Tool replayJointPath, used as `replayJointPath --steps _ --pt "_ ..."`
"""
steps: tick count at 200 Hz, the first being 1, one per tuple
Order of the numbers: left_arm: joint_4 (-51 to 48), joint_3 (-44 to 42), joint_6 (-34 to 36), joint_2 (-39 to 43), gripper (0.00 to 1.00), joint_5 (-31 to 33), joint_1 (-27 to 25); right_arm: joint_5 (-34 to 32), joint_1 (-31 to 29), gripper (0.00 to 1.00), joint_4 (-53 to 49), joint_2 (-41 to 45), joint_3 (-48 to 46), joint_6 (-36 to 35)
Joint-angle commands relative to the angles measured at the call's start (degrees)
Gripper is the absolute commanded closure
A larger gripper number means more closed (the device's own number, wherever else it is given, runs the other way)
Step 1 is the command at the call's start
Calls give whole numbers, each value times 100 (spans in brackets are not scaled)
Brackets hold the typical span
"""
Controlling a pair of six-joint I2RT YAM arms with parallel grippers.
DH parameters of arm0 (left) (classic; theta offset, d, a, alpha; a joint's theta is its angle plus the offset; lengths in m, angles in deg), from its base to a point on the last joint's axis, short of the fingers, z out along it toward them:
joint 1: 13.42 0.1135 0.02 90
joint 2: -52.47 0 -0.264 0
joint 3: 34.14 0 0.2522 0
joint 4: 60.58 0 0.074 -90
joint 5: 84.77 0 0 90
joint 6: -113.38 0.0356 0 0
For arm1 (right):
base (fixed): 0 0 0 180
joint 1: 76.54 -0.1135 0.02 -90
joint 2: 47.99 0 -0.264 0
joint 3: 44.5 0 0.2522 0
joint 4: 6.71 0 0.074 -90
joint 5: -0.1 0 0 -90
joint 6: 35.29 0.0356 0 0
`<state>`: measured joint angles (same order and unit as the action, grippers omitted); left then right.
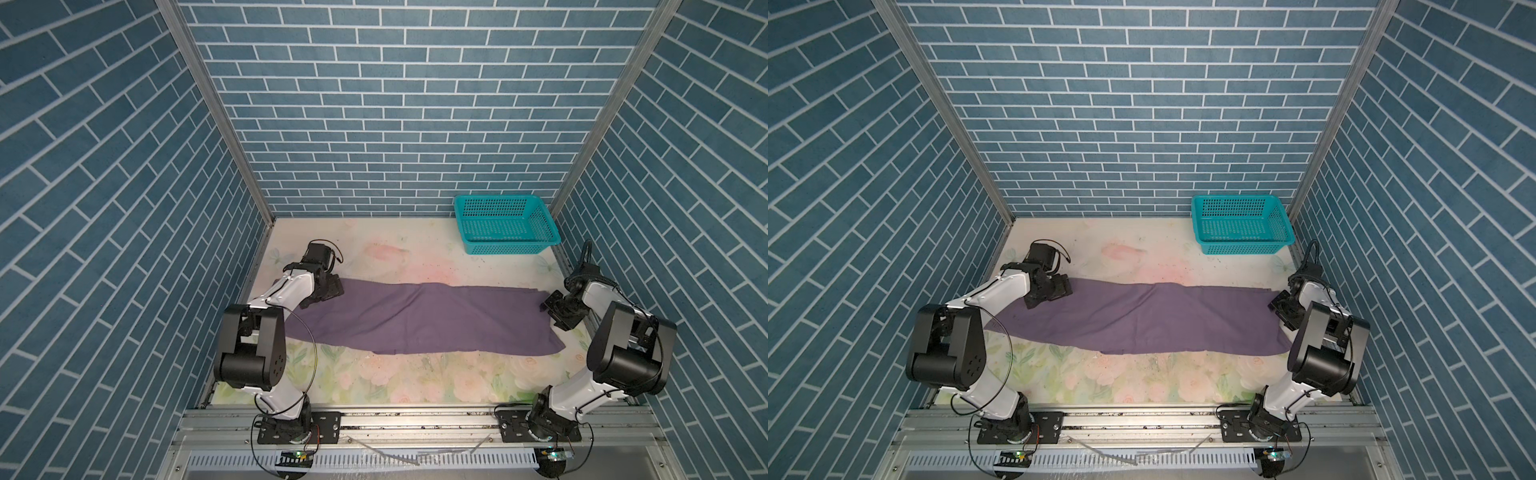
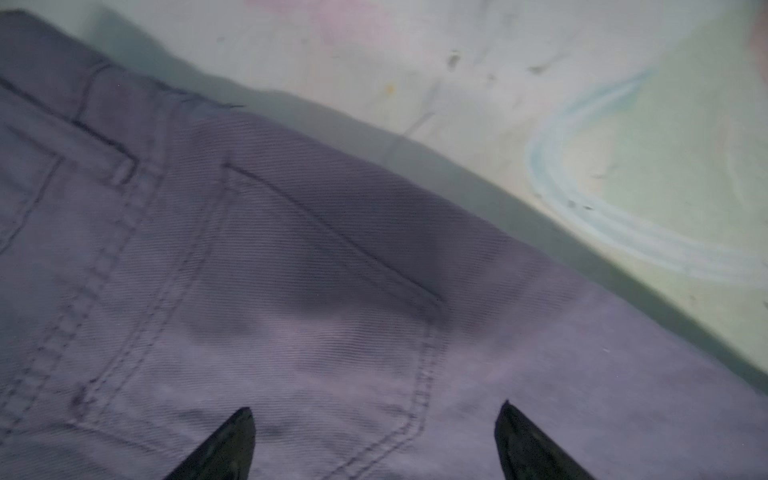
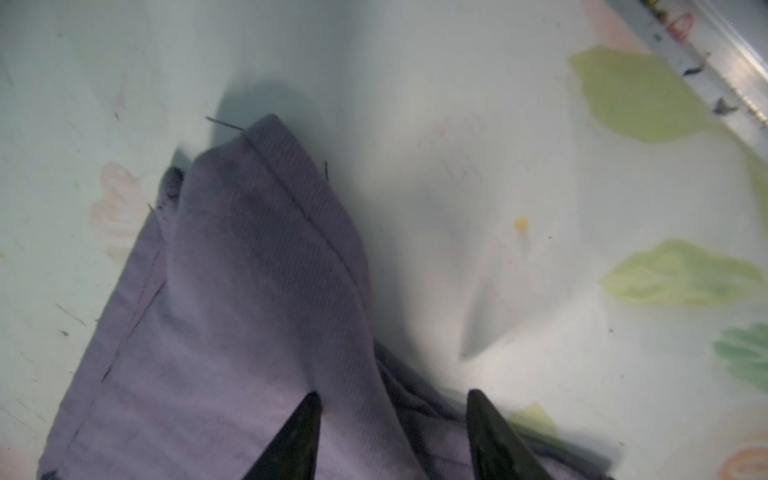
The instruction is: Fold and stack the trousers
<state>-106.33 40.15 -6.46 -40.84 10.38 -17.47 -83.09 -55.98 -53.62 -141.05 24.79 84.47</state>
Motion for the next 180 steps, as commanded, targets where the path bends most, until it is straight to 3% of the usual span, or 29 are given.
replayJointPath --steps 1,18,54,105,148,180 --pt "-113 178 -334 265 6 244 406 -118 -6 42 164 -14 -61 99" --pt "-335 400 -337 333 2 370 738 -70 -1 41 294 -2 -134 166" --pt "-295 890 -289 155 5 443 1447 -145 2 40 376 144 -191 166" --pt "-523 2274 124 -1441 8 362 1601 -384 17 39 388 461 -175 144" --pt "-870 2806 237 -2229 23 662 1600 -389 23 39 381 508 -147 136" --pt "-1070 2884 347 -2595 45 998 1601 -409 21 39 402 454 -163 136"
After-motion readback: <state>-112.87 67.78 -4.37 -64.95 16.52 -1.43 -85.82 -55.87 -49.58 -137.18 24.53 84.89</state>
